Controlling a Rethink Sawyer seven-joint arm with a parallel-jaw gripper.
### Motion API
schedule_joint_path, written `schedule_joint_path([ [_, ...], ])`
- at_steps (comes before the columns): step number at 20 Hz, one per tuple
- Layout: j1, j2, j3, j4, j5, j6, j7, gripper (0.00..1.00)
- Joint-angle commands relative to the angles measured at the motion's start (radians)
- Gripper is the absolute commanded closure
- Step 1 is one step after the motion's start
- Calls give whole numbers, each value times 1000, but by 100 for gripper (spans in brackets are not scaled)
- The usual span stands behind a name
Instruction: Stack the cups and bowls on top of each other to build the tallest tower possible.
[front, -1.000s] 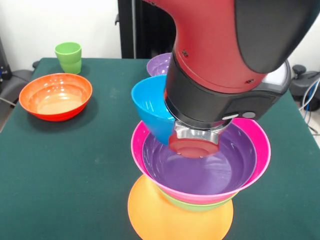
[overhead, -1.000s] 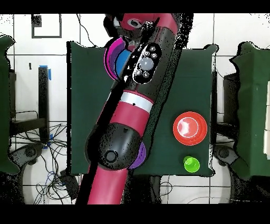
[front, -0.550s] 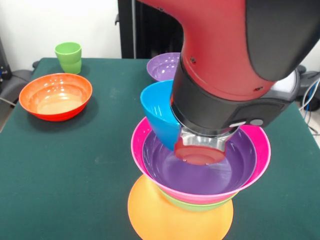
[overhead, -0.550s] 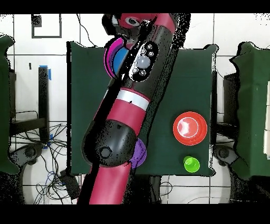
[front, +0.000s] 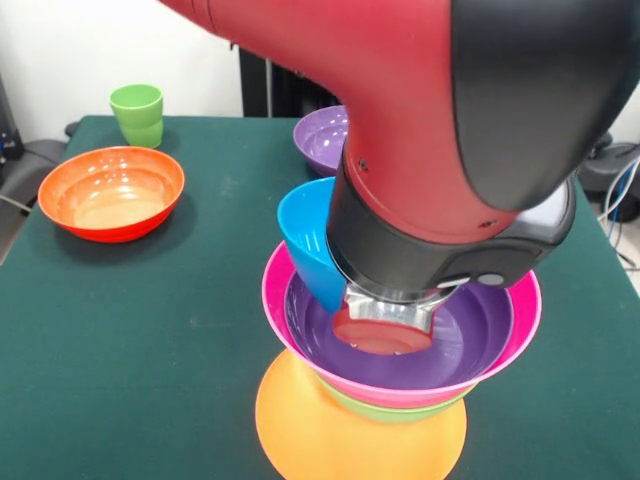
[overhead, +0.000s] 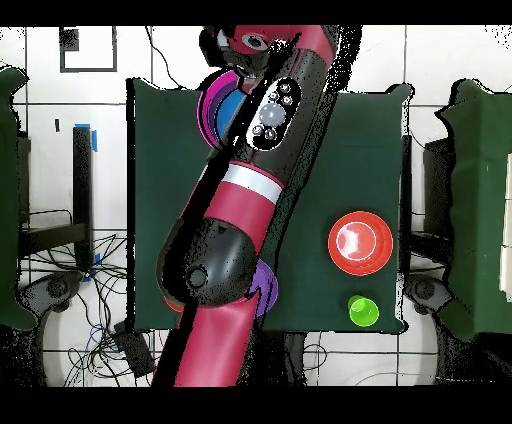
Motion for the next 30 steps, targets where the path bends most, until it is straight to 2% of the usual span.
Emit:
schedule_joint_path([
  [1, -5, 7, -80, 1, 22, 6, 222, 100],
  [13, -17, 12, -121, 2, 69, -9, 222, 100],
  [21, -8, 16, -112, 16, 64, -24, 210, 100],
  [22, -7, 17, -106, 18, 64, -26, 209, 0],
  [30, -8, 19, -92, 18, 69, -30, 195, 0],
])
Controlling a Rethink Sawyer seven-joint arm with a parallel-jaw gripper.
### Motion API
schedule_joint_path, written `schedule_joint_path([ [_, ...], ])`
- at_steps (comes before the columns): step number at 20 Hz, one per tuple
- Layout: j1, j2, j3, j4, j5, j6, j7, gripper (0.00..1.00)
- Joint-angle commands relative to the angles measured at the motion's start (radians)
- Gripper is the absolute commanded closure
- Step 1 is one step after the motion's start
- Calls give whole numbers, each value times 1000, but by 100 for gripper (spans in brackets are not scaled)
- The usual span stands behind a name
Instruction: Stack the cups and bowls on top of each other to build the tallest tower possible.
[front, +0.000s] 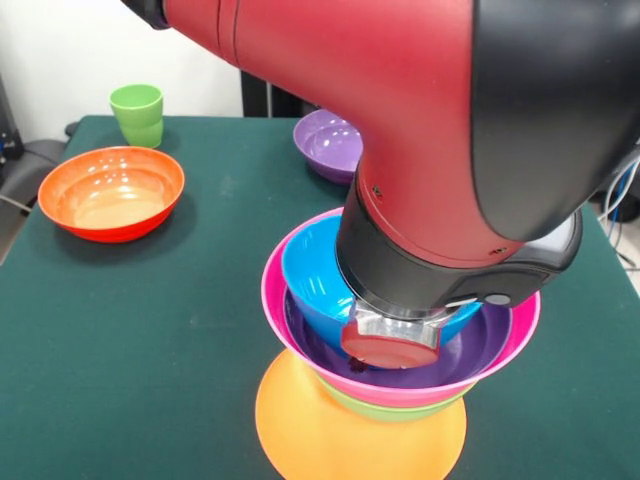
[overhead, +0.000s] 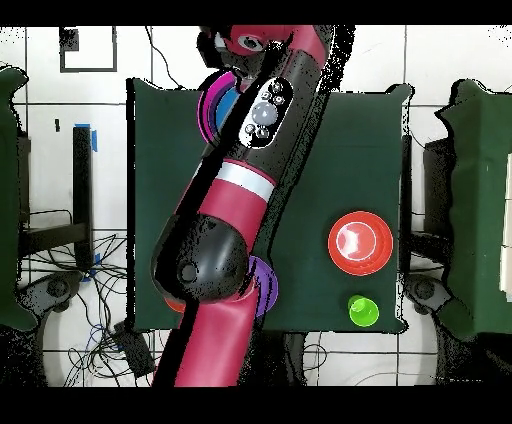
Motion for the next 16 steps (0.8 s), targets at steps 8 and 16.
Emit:
schedule_joint_path([
  [8, 15, 0, 21, 47, -27, -41, 195, 0],
  [16, 60, -35, 105, 126, -86, -70, 150, 0],
])
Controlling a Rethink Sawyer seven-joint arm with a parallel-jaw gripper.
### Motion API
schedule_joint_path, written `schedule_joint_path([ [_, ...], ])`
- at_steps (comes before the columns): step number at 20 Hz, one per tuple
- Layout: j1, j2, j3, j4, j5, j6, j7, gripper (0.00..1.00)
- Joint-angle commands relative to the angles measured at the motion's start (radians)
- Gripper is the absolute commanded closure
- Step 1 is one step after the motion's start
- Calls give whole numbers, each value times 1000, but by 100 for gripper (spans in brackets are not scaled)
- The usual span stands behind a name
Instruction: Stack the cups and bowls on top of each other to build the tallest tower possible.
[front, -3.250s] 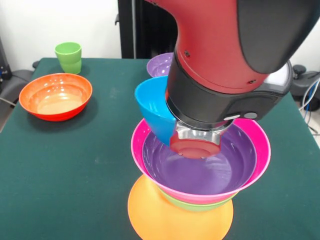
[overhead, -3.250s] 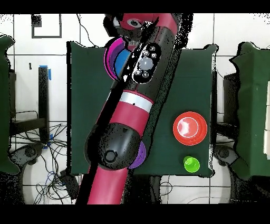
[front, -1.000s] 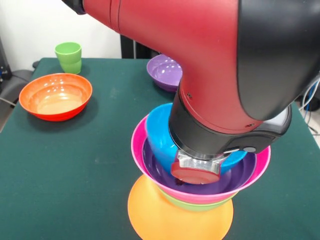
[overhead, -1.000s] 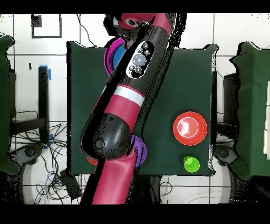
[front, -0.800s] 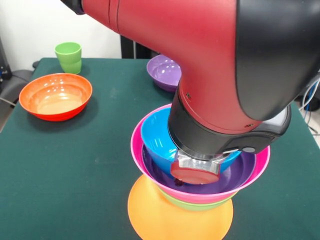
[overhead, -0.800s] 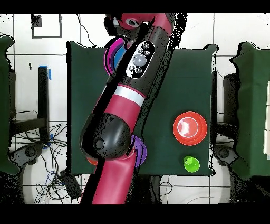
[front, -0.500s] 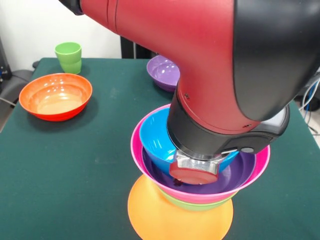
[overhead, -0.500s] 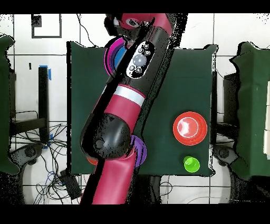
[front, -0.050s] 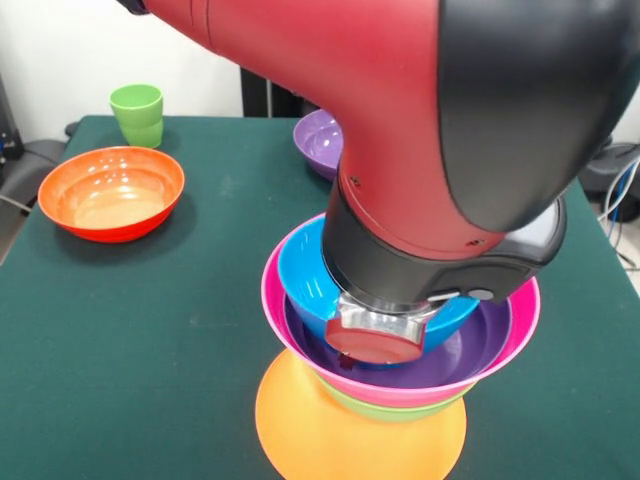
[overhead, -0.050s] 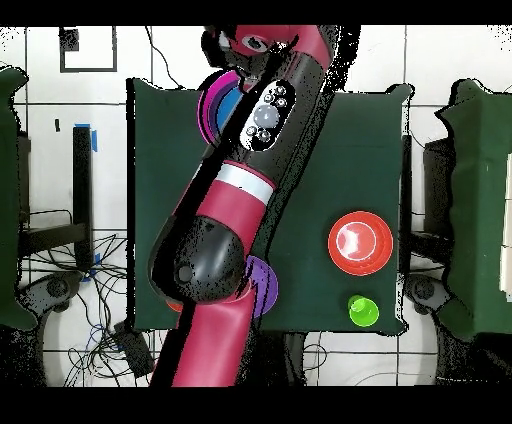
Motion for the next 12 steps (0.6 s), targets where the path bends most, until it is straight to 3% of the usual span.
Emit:
schedule_joint_path([
  [1, 50, -40, 93, 86, -89, -76, 143, 0],
  [12, 138, -87, 236, 235, -189, -140, 88, 0],
])
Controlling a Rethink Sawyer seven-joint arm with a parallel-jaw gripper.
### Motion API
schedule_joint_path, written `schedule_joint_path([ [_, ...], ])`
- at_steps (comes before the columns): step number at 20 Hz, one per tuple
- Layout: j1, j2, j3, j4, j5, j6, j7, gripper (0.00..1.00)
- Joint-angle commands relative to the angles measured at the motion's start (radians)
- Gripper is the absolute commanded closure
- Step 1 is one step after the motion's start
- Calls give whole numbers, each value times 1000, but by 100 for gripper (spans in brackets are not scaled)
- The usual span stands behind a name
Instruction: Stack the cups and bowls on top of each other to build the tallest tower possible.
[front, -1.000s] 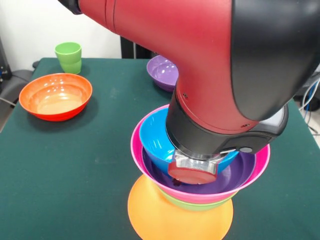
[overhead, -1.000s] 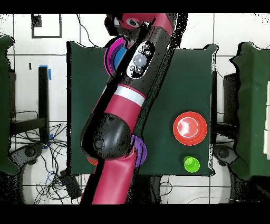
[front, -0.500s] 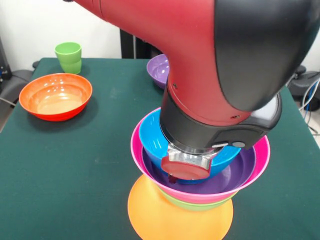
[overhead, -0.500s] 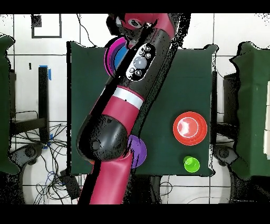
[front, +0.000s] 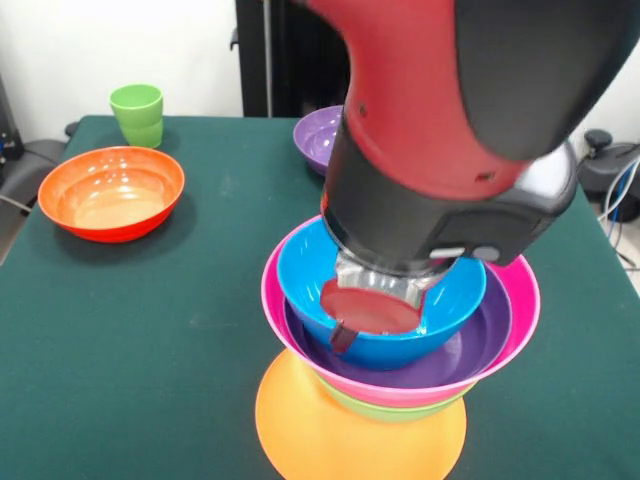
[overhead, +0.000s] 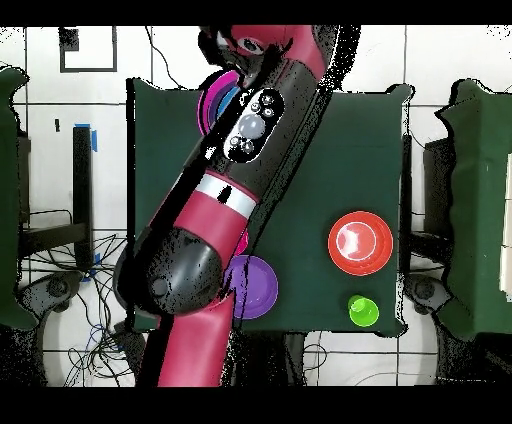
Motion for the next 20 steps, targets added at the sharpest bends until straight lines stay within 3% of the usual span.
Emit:
schedule_joint_path([
  [1, 67, -62, 160, 126, -117, -81, 75, 0],
  [9, 145, -153, 288, 289, -254, -75, -54, 0],
  [14, 211, -229, 403, 457, -395, -144, -238, 0],
  [20, 245, -317, 557, 617, -535, -252, -430, 0],
])
